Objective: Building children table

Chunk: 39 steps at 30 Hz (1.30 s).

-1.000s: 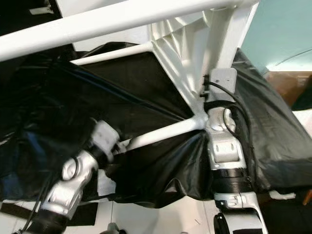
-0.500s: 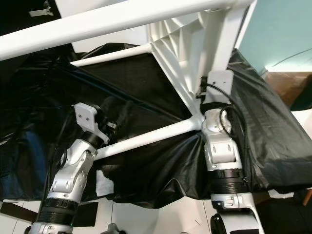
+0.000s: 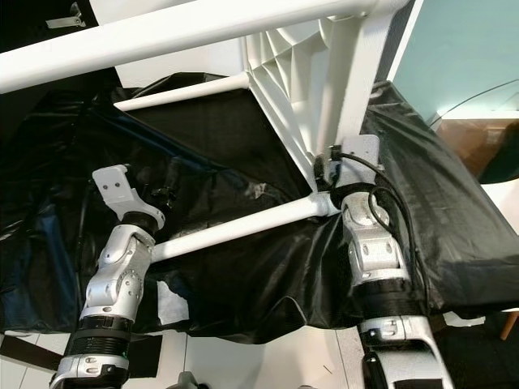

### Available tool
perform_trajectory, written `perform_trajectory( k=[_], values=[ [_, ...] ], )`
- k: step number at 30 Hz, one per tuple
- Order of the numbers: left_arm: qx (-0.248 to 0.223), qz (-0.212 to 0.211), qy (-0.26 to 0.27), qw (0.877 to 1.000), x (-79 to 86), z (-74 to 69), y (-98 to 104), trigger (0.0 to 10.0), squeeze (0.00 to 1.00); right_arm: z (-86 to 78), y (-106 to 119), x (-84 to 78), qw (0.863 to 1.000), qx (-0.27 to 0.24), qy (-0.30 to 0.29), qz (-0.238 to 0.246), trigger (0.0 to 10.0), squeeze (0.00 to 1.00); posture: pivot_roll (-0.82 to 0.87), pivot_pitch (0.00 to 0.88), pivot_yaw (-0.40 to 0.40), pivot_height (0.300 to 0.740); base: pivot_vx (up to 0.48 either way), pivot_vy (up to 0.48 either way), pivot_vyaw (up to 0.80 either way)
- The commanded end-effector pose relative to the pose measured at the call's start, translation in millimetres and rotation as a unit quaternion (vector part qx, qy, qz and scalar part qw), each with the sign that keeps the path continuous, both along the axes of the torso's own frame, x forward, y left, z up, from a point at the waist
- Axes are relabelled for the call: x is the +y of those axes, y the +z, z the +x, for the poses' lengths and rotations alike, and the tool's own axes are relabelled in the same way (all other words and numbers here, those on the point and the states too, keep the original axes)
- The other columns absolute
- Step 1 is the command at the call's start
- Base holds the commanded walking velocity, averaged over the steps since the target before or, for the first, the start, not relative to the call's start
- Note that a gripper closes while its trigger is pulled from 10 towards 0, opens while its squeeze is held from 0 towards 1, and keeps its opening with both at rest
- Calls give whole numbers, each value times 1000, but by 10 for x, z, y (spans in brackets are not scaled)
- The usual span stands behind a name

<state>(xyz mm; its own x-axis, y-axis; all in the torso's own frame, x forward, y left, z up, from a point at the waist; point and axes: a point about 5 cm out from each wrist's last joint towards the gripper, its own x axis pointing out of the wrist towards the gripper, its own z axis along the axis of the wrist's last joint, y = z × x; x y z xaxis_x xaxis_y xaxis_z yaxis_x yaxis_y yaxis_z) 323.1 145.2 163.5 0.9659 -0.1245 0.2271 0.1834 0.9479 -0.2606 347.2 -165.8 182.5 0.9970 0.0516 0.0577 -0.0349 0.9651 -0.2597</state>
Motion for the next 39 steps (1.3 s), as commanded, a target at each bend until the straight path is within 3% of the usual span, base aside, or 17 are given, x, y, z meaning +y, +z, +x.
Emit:
perform_trajectory(
  k=[1, 8, 9, 18, 19, 20, 21, 23, 24, 27, 29, 31, 37, 38, 39],
  values=[
    [0, 17, 0, 1000, 4, -32, -19, 10000, 0, 12, 23, 143, 999, -8, 42, -20, 10000, 0, 20, 51, -9, 740, 0, 0, 0],
    [-9, 50, -7, 999, -48, -73, -11, 10000, 0, 163, 48, 22, 998, -15, 55, -31, 10000, 0, 33, 51, -2, 740, 0, 0, 0],
    [-12, 57, -8, 998, -50, -80, -2, 10000, 0, 189, 62, -23, 998, -15, 50, -40, 0, 0, 36, 52, -2, 740, 0, 0, 0],
    [-18, 69, -14, 997, -106, -75, 18, 10000, 0, 189, -45, 21, 999, -17, 32, -12, 0, 0, 24, 42, -3, 740, 0, 0, 0],
    [-19, 72, -16, 997, -111, -76, 18, 10000, 0, 186, -51, 23, 999, -17, 31, -10, 1725, 0, 22, 42, -1, 740, 0, 0, 0],
    [-22, 82, -20, 996, -121, -79, 19, 10000, 0, 180, -62, 21, 999, -15, 28, -6, 10000, 0, 22, 42, -1, 740, 0, 0, 0],
    [-25, 94, -26, 995, -139, -88, 15, 10000, 0, 173, -78, 14, 1000, -12, 25, -4, 10000, 0, 21, 42, 2, 740, 0, 0, 0],
    [-24, 136, -116, 984, -252, -165, -87, 10000, 0, 153, -121, -10, 1000, -7, 18, 0, 10000, 0, 21, 43, 2, 740, 0, 0, 0],
    [-29, 151, -130, 979, -249, -185, -105, 10000, 0, 147, -122, -12, 1000, -8, 17, 0, 10000, 0, 18, 45, 3, 740, 0, 0, 0],
    [-22, 144, -111, 983, -106, -139, -89, 10000, 0, 69, -106, -10, 1000, -16, 4, 16, 10000, 0, 14, 48, 4, 740, 0, 0, 0],
    [-19, 135, -95, 986, -37, -115, -80, 10000, 0, -188, -172, -26, 998, -22, -28, 43, 10000, 0, -6, 54, 10, 740, 0, 0, 0],
    [-15, 131, -104, 986, -90, -131, -109, 10000, 0, -374, -220, -83, 997, -22, -55, 54, 10000, 0, -31, 59, 19, 740, 0, 0, 0],
    [-20, 131, -132, 982, -194, -97, -115, 10000, 0, -724, -120, -267, 995, -22, -86, 38, 10000, 0, -84, 63, 34, 740, 0, 0, 0],
    [-20, 130, -130, 983, -183, -88, -121, 10000, 0, -869, -115, -403, 993, -16, -111, 36, 10000, 0, -100, 63, 32, 740, 0, 0, 0],
    [-19, 130, -130, 983, -181, -88, -127, 10000, 0, -921, -109, -433, 993, -14, -114, 34, 10000, 0, -105, 63, 32, 740, 0, 0, 0]
  ],
)
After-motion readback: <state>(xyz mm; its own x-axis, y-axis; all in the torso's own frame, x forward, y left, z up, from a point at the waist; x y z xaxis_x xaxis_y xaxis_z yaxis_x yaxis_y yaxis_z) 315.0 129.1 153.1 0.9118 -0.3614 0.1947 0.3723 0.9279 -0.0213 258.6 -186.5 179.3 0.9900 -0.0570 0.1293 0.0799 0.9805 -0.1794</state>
